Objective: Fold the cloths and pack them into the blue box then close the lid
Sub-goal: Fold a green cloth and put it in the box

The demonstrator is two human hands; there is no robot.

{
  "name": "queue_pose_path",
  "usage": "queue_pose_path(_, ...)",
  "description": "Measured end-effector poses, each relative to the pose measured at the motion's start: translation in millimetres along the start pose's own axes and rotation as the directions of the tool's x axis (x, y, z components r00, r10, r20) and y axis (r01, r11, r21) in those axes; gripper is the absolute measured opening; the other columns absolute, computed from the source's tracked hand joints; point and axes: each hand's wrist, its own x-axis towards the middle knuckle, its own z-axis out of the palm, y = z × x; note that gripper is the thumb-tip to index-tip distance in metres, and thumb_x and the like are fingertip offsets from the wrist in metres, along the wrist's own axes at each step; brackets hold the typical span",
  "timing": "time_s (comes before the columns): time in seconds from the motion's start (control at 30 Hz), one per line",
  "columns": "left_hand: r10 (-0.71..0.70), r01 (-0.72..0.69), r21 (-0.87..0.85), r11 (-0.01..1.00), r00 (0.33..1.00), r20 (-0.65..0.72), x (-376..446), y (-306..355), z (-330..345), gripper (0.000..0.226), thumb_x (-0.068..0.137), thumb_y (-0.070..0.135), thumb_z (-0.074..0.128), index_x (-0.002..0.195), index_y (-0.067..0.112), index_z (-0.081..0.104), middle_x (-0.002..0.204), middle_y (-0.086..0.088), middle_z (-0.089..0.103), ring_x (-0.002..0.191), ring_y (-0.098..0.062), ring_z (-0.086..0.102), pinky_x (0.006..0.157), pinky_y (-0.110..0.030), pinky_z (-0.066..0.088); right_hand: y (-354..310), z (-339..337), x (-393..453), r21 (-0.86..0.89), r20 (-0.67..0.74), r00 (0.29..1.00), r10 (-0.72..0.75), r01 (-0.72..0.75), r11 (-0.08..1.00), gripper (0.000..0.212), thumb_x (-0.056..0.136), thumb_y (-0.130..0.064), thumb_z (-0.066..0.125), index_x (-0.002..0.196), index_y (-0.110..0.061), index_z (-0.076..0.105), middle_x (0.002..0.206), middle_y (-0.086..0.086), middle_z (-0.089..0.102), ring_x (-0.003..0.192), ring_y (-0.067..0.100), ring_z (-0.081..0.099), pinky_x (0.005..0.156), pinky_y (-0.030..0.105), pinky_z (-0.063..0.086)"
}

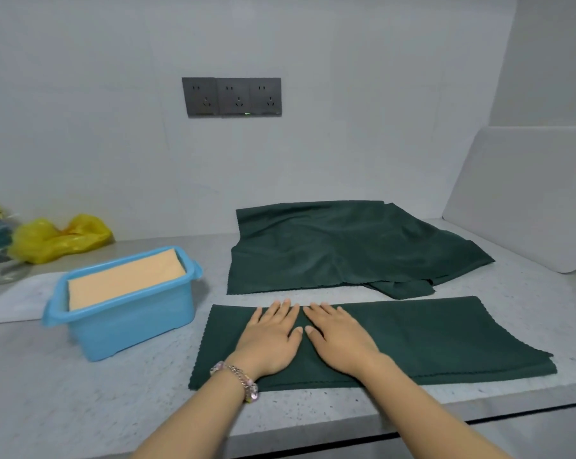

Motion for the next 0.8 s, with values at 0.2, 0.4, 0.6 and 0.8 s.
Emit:
queue_pose_path(0.2, -0.030, 0.030, -0.007, 1.000, 1.000, -0.007, -9.7, -44.5, -5.2, 0.054, 0.101, 0.042, 0.014, 0.151, 0.028, 0.001, 0.159, 0.007, -0.004, 0.145, -0.006, -0.007, 0.117, -0.030, -0.006, 4.7, 5.6, 1.3, -0.064, 0.051, 0.999, 0.008, -0.005, 0.998, 0.058, 0.097, -0.053, 0.019, 0.150, -0.031, 0.012, 0.158, -0.011, 0.006, 0.144, 0.006, 0.001, 0.117, 0.029, -0.001)
queue_pose_path(0.4, -0.114, 0.114, -0.038, 0.993, 0.993, -0.008, -19.0, -80.0, -10.0, 0.053, 0.102, 0.039, 0.015, 0.152, 0.023, 0.005, 0.159, 0.004, 0.000, 0.145, -0.009, -0.002, 0.117, -0.029, -0.003, 5.4, 8.2, 0.5, -0.089, 0.067, 0.998, 0.022, -0.016, 0.996, 0.056, 0.095, -0.057, 0.016, 0.148, -0.038, 0.010, 0.158, -0.010, 0.005, 0.144, 0.007, -0.002, 0.117, 0.030, -0.004)
queue_pose_path(0.6, -0.185, 0.162, -0.165, 0.973, 0.974, -0.133, -18.9, -77.8, -32.5, 0.053, 0.090, 0.047, 0.053, 0.137, 0.025, 0.042, 0.127, -0.001, 0.041, 0.127, -0.019, 0.031, 0.108, -0.031, 0.025, 1.1, 6.7, 0.2, -0.096, 0.091, 0.995, 0.030, -0.021, 0.995, 0.060, 0.092, -0.063, 0.015, 0.148, -0.042, 0.008, 0.158, -0.009, 0.005, 0.145, 0.009, -0.003, 0.116, 0.033, -0.003)
queue_pose_path(0.8, -0.308, 0.261, -0.236, 0.936, 0.933, -0.188, -14.5, -57.0, -59.5, 0.029, 0.074, 0.037, 0.074, 0.087, 0.020, 0.055, 0.095, 0.001, 0.055, 0.087, -0.017, 0.054, 0.075, -0.030, 0.048, -1.1, 4.9, -0.9, -0.084, 0.090, 0.995, 0.035, -0.028, 0.996, 0.060, 0.092, -0.063, 0.018, 0.147, -0.042, 0.010, 0.158, -0.009, 0.007, 0.145, 0.010, -0.001, 0.117, 0.033, -0.002)
